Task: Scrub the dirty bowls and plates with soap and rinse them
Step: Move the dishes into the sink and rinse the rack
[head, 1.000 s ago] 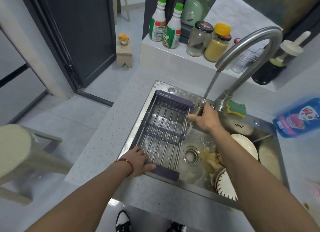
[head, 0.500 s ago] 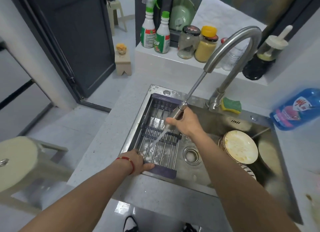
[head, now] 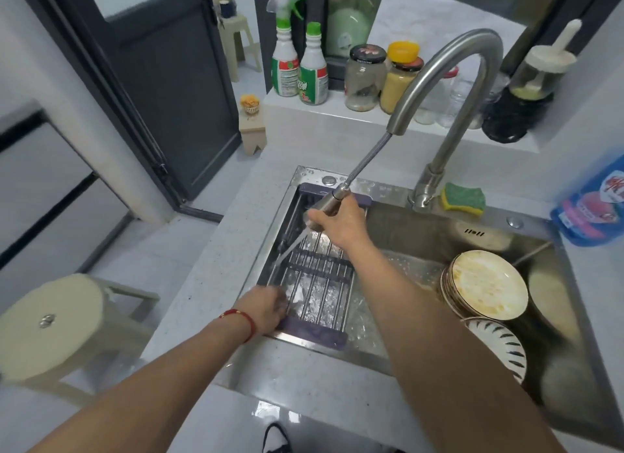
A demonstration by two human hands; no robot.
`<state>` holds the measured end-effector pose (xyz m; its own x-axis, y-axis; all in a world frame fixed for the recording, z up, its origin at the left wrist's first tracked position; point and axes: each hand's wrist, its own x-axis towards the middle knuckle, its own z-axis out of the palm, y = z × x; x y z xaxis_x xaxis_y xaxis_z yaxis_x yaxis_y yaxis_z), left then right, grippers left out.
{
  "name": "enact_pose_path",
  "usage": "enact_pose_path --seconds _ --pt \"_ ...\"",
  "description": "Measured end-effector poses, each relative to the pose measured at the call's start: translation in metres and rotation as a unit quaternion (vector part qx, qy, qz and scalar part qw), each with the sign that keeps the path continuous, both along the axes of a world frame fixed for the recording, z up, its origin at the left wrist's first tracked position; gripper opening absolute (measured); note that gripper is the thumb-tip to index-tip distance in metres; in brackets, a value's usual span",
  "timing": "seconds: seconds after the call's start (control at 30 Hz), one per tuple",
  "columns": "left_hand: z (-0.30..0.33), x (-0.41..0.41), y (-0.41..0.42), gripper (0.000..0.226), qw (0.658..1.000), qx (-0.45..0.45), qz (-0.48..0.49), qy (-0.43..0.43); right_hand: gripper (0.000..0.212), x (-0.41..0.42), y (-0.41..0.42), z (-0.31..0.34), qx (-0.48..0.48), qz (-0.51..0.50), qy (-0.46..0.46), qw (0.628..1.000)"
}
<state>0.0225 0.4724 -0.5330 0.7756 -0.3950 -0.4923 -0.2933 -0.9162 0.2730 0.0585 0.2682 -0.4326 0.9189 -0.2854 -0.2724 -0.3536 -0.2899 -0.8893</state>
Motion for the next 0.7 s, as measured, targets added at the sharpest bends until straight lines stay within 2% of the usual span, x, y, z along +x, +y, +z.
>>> enact_pose_path --seconds 0.07,0.2,0.3,0.5,0.6,0.7 --pt "0.007 -0.002 0.003 0.022 0.998 -0.032 0.031 -0.034 0.043 0.007 0.003 -0.005 0.012 -0.022 -0.009 1.0" --pt "0.014 -0.003 0.014 0.024 0.994 -0.051 0.083 -0.046 0.04 0.015 0.003 -0.012 0.044 -0.014 -0.021 0.999" --pt "0.016 -0.005 0.014 0.025 0.989 -0.068 0.126 -0.048 0.044 0.014 -0.001 -0.007 0.038 0.038 -0.013 0.998" --pt "0.027 -0.011 -0.024 0.018 0.966 -0.151 0.208 -0.038 0.041 -0.023 -0.056 -0.012 -0.074 0.063 0.031 0.995" --pt "0.03 -0.015 -0.053 0.018 0.957 -0.194 0.217 -0.01 0.049 -0.05 -0.097 -0.011 -0.157 0.067 0.059 0.984" --pt "0.042 -0.014 -0.092 0.02 0.957 -0.229 0.18 0.017 0.044 -0.082 -0.14 -0.002 -0.203 0.057 0.076 0.975"
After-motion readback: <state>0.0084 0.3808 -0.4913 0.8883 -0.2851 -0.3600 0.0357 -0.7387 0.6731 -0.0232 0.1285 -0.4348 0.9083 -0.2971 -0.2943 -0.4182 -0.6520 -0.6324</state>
